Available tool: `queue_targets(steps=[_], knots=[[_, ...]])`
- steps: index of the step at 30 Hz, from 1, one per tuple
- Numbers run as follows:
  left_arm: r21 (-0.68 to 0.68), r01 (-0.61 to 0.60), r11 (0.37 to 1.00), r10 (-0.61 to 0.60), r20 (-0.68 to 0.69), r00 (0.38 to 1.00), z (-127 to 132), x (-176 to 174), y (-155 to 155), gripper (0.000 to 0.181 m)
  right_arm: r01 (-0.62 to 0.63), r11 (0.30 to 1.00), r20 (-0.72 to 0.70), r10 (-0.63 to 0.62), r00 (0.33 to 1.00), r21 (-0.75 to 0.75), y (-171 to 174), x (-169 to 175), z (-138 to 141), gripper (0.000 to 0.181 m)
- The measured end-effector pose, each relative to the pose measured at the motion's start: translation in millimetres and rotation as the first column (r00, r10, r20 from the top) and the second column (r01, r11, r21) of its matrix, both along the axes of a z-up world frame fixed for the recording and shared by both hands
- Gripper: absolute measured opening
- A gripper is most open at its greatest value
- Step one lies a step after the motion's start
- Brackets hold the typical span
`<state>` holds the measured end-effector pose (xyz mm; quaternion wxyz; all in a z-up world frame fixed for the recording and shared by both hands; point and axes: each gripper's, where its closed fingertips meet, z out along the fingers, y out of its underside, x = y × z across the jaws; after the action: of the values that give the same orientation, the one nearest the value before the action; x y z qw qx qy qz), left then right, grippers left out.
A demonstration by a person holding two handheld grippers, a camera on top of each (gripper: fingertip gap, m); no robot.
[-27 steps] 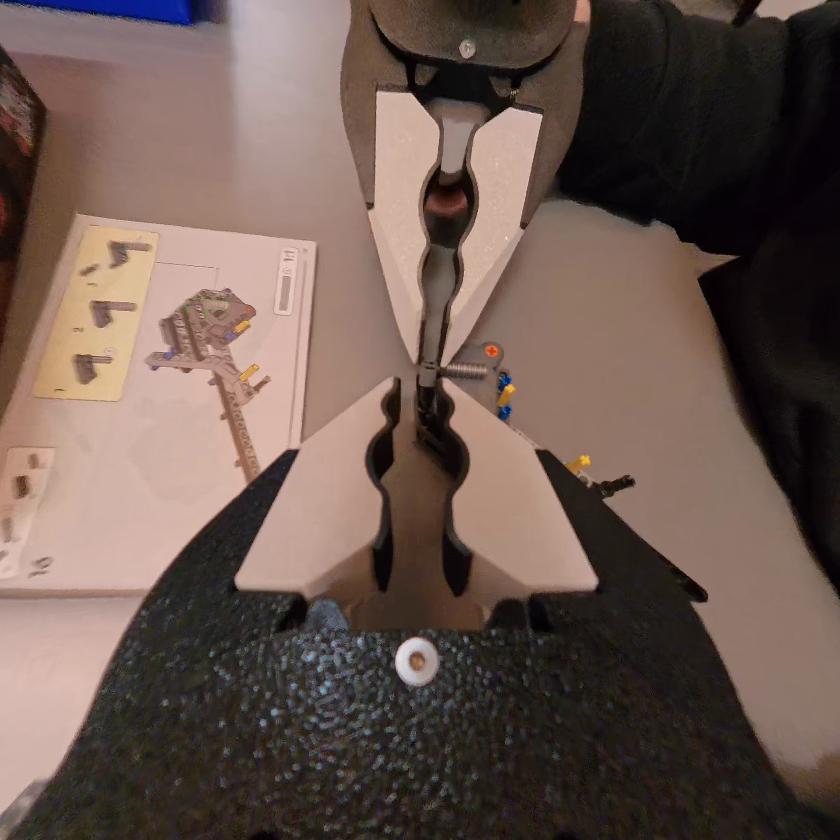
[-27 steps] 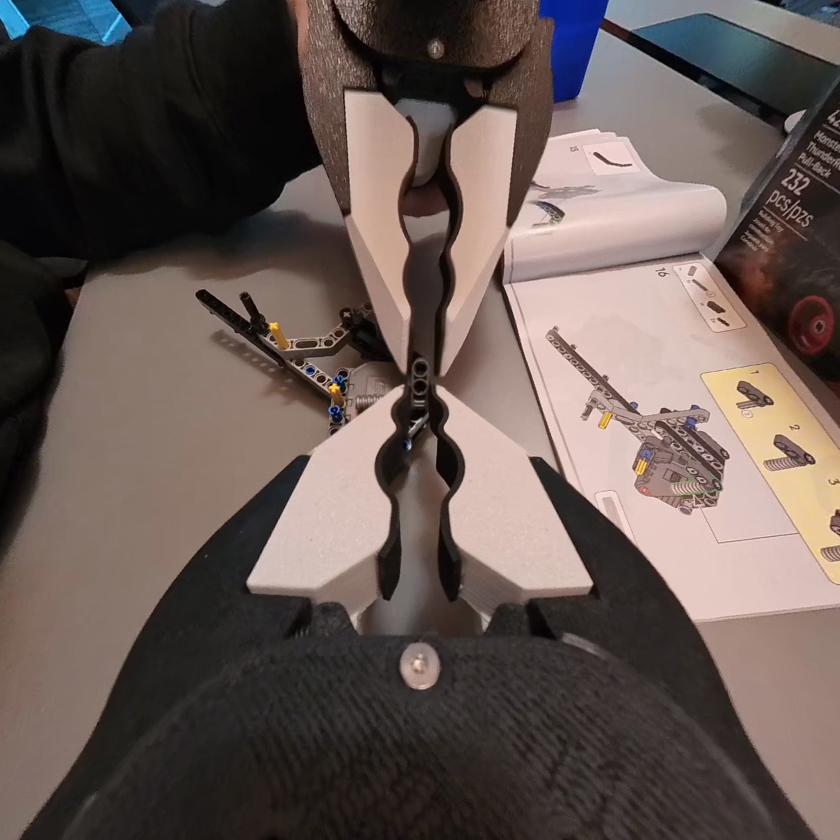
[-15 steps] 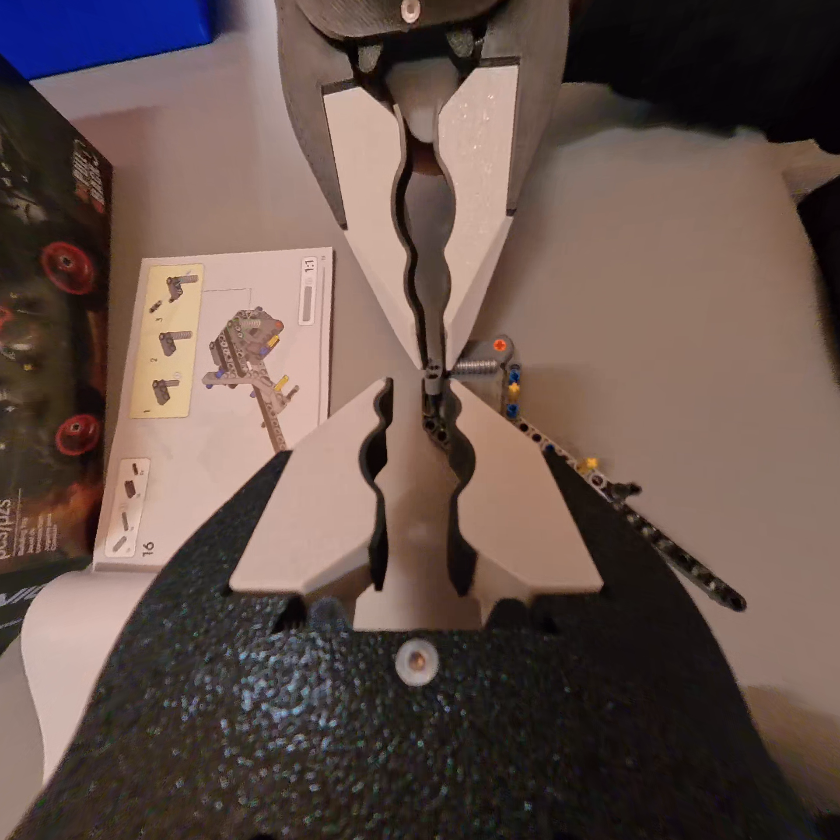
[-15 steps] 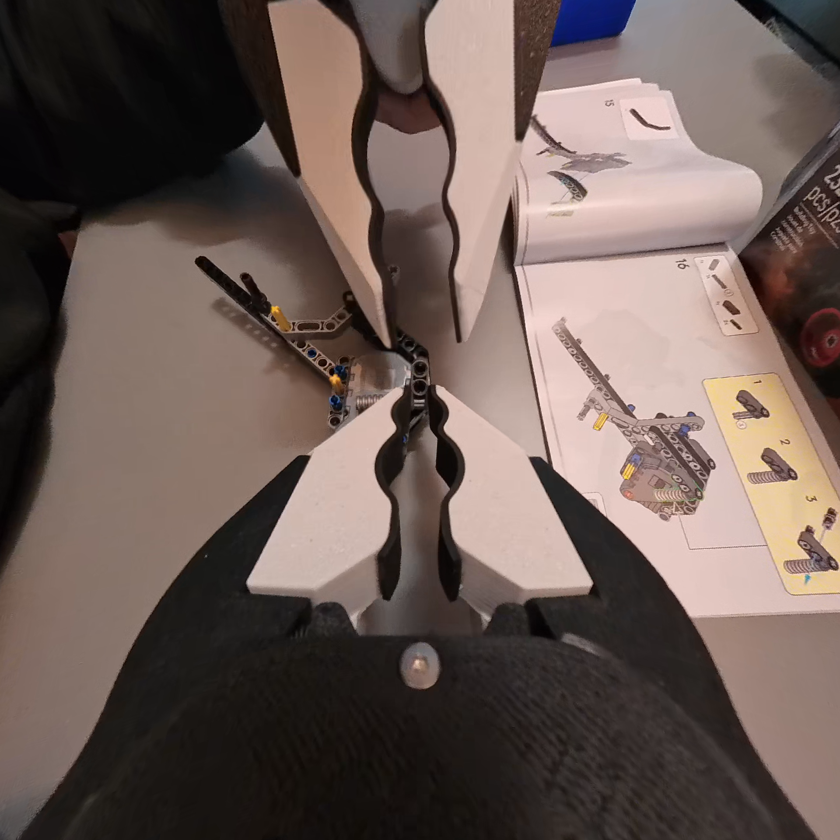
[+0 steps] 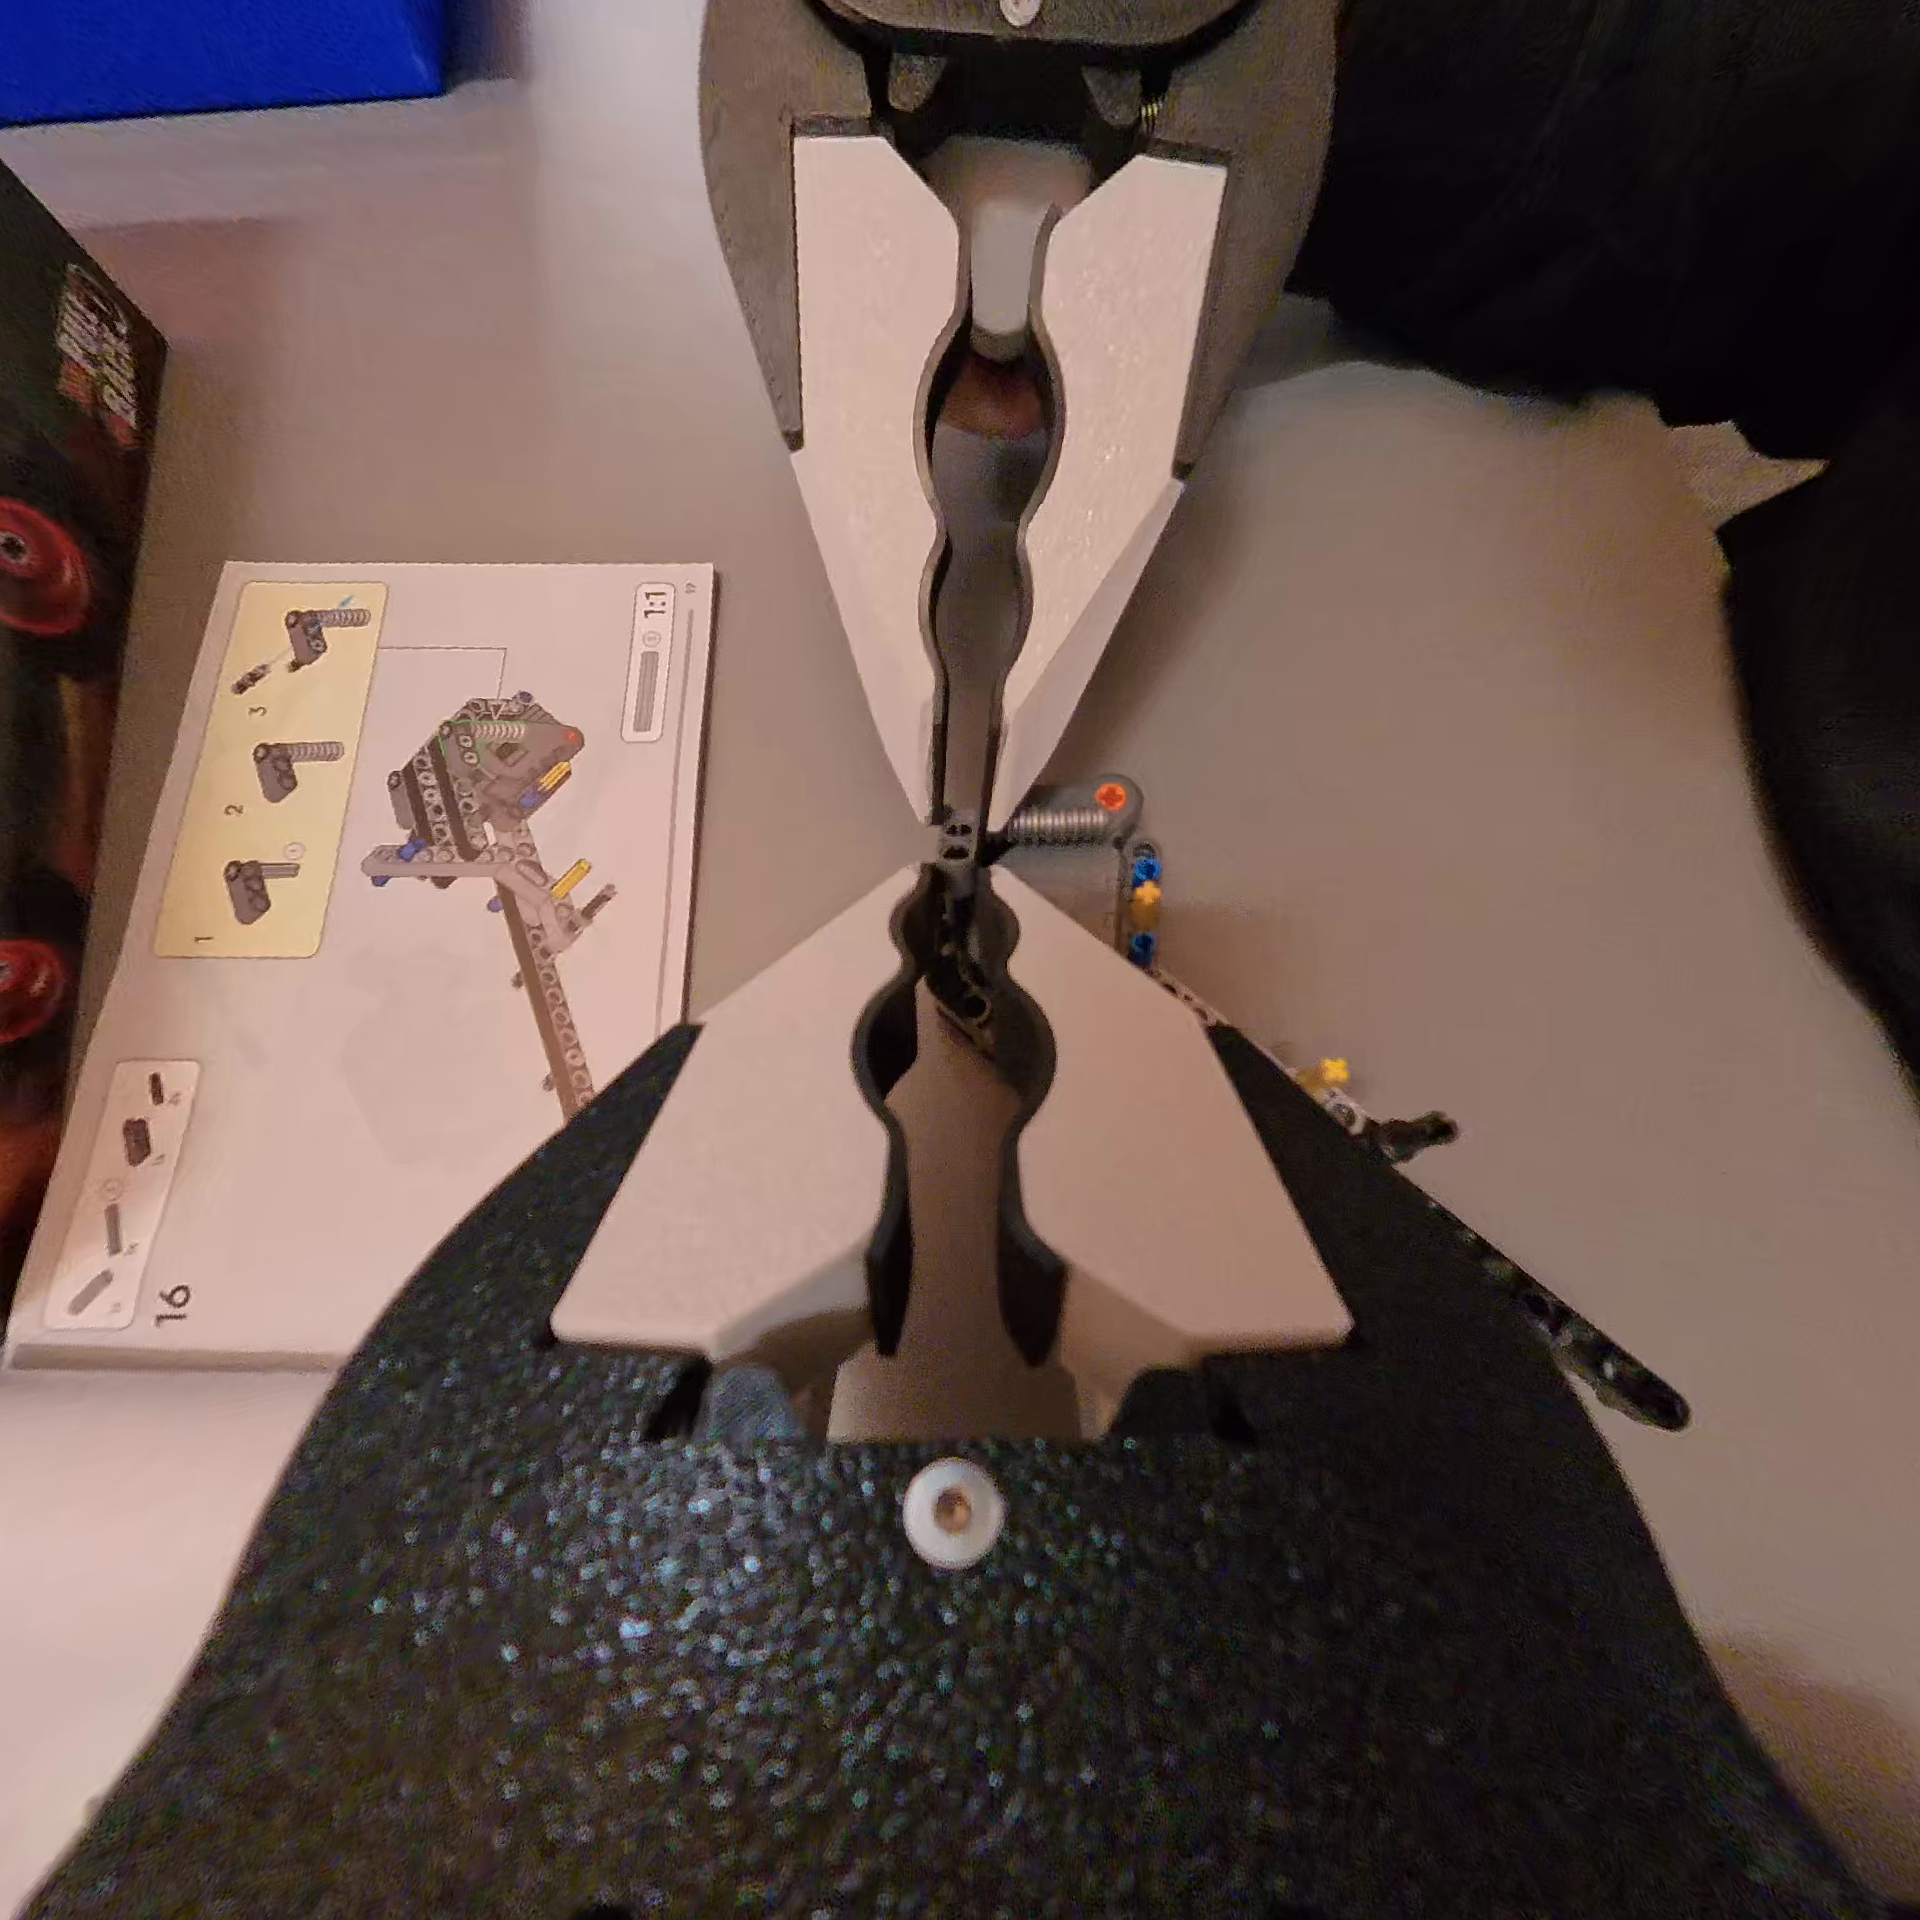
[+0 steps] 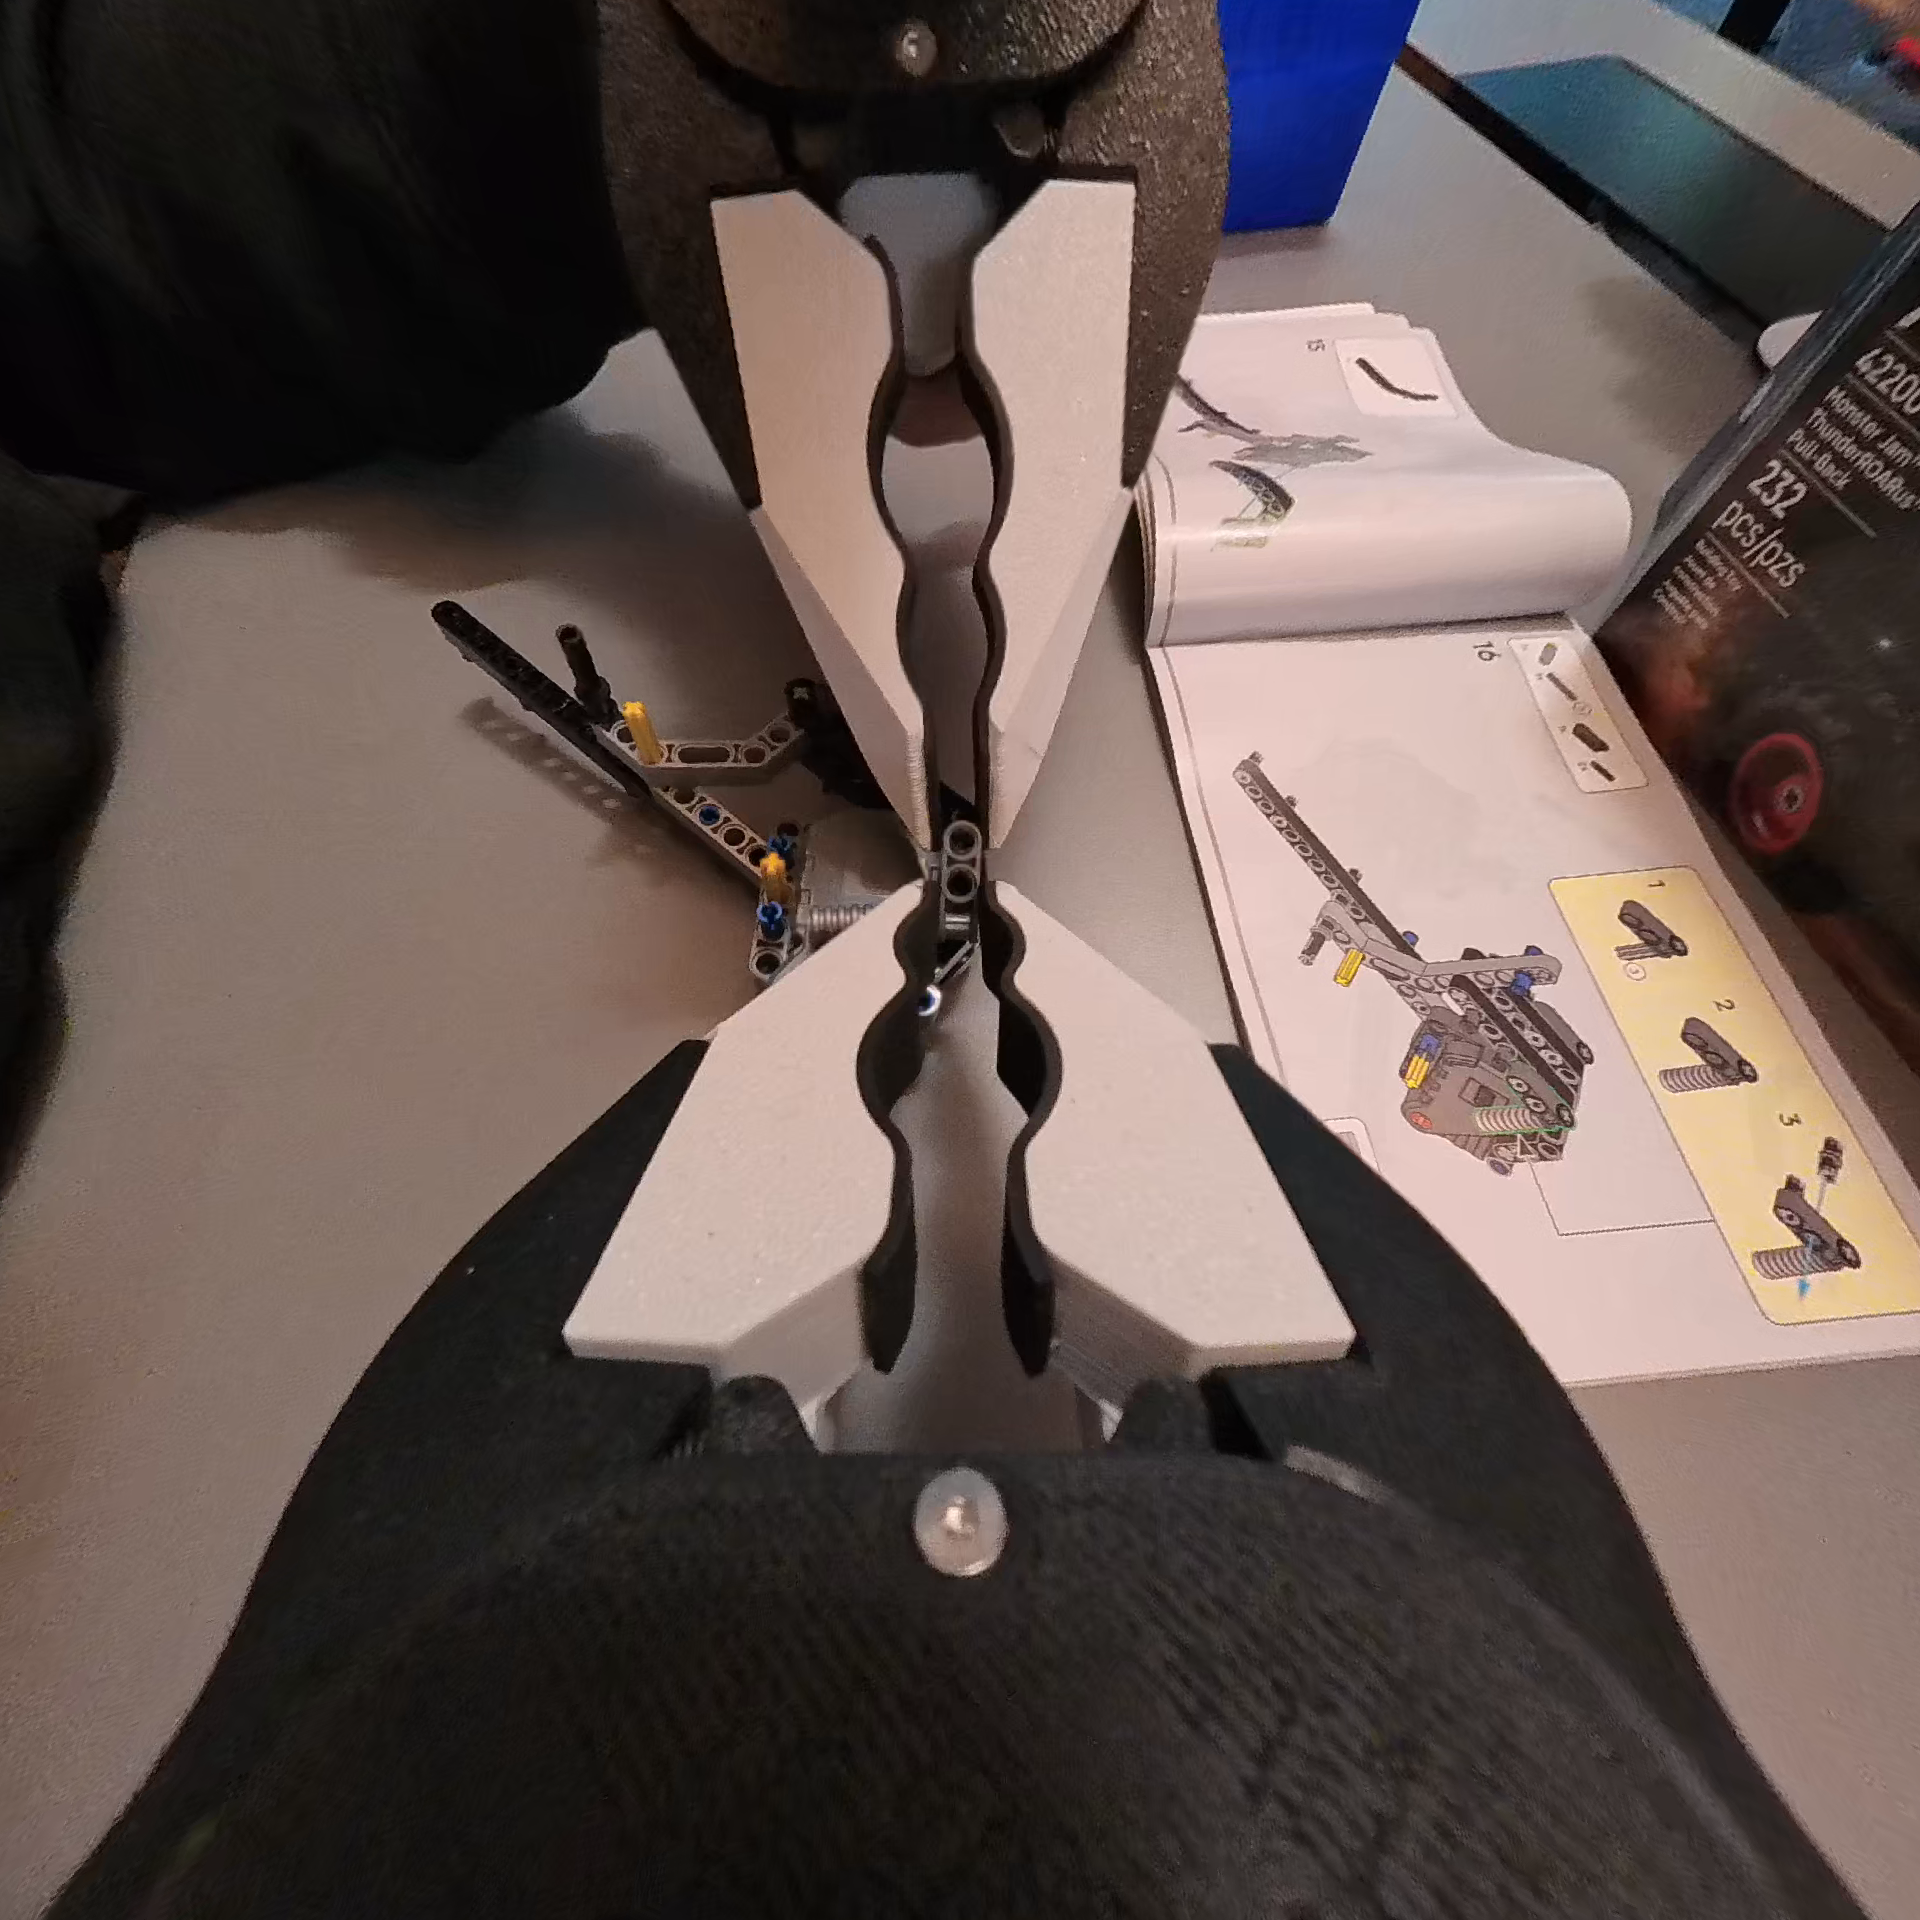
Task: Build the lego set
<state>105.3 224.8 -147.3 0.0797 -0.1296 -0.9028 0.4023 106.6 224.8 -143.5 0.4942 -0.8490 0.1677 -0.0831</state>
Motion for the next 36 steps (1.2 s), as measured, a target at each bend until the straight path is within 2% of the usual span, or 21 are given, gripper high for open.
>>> queue_targets(steps=[10,16,23,26,29,31,33,34,36], knots=[[-0.021,0.009,1.000,-0.010,-0.065,0.998,-2,-1,3,0.004,0.001,0.998,0.021,-0.003,1.000,0.064,1,-1,3,0.005],[0.039,0.014,0.999,-0.011,-0.064,0.998,-9,0,11,0.004,0.005,0.998,0.063,-0.009,0.998,0.057,3,1,3,0.005],[0.013,-0.020,1.000,0.020,-0.046,0.999,2,7,14,0.006,0.004,0.999,0.079,-0.008,0.997,0.042,2,2,1,0.005],[-0.050,-0.035,0.998,0.035,-0.005,0.999,23,12,15,0.006,0.002,0.999,0.093,-0.006,0.996,0.037,2,2,1,0.005],[-0.223,-0.096,0.970,0.100,0.007,0.995,69,16,8,0.006,0.003,0.999,0.097,-0.006,0.995,0.040,3,2,1,0.005],[-0.360,-0.231,0.904,0.206,-0.109,0.973,109,24,2,0.008,0.004,0.999,0.096,-0.008,0.995,0.044,3,3,1,0.005],[-0.459,-0.339,0.821,0.245,-0.252,0.936,143,31,5,0.018,0.005,0.999,0.096,-0.010,0.995,0.043,3,3,1,0.005],[-0.492,-0.374,0.786,0.254,-0.294,0.922,155,35,9,0.019,0.006,0.999,0.097,-0.010,0.995,0.043,3,3,1,0.005],[-0.501,-0.476,0.723,0.358,-0.318,0.878,160,58,19,0.032,0.007,0.999,0.099,-0.011,0.995,0.042,3,3,1,0.005]])
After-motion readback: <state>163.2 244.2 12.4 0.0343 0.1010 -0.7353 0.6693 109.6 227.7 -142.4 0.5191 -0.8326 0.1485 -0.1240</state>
